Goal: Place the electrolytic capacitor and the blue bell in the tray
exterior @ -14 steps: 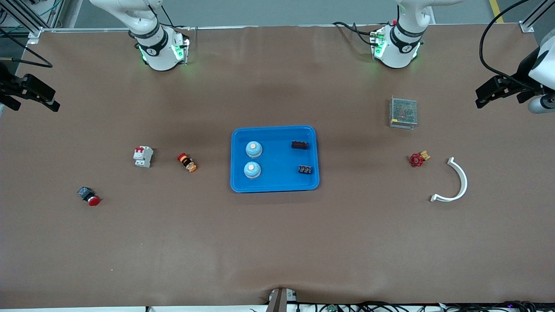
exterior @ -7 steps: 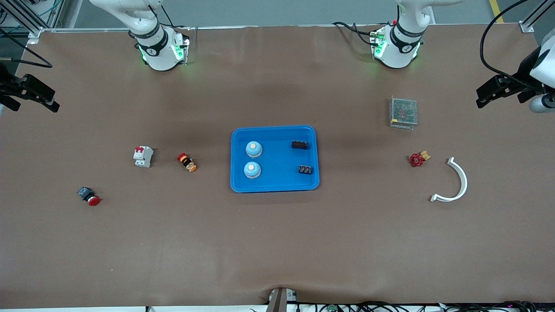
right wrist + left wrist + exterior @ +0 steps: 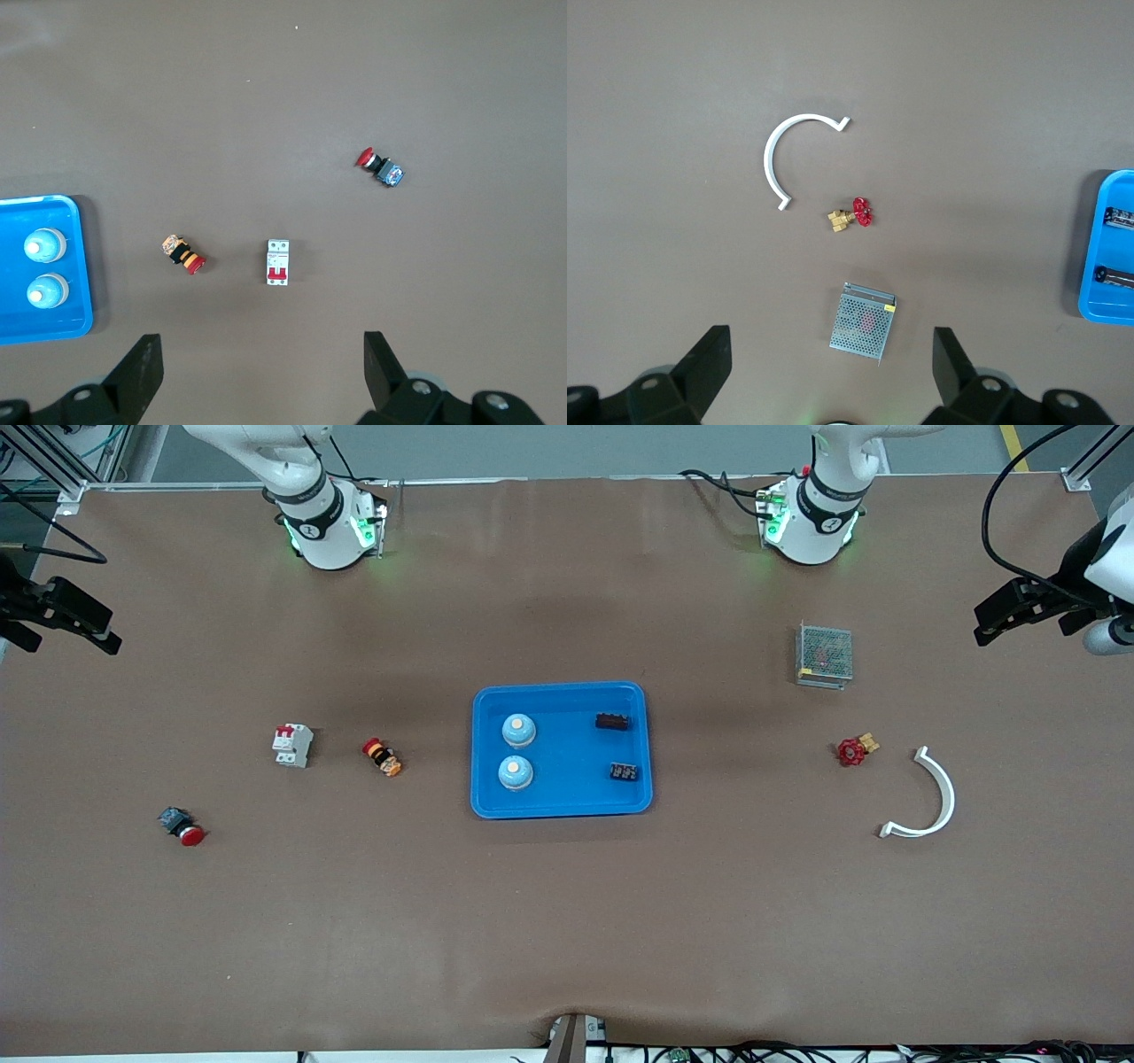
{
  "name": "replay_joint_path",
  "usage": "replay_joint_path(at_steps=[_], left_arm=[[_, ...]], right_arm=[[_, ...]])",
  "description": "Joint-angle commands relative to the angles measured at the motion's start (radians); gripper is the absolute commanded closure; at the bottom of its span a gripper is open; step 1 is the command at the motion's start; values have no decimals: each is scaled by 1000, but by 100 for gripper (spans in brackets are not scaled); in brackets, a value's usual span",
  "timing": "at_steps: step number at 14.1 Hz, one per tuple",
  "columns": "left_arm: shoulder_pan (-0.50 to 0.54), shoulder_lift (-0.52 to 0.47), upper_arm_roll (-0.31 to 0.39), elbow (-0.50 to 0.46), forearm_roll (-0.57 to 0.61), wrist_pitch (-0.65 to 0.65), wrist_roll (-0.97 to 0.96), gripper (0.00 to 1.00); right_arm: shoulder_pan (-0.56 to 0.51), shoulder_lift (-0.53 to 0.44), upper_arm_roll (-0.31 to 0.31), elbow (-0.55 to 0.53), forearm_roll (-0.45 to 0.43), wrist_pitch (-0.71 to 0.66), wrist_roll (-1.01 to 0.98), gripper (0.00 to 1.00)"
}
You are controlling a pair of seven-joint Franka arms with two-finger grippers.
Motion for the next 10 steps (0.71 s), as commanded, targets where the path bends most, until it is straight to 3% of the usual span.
replay_joint_path(at_steps=[1, 10], left_arm=[[-3, -6, -7, 25, -28, -22, 25, 0], [-3, -3, -30, 43, -75, -34, 45, 0]], right_arm=[[-15, -7, 13, 4, -12, 0, -8, 0], [-13, -7, 15, 5, -12, 4, -8, 0]])
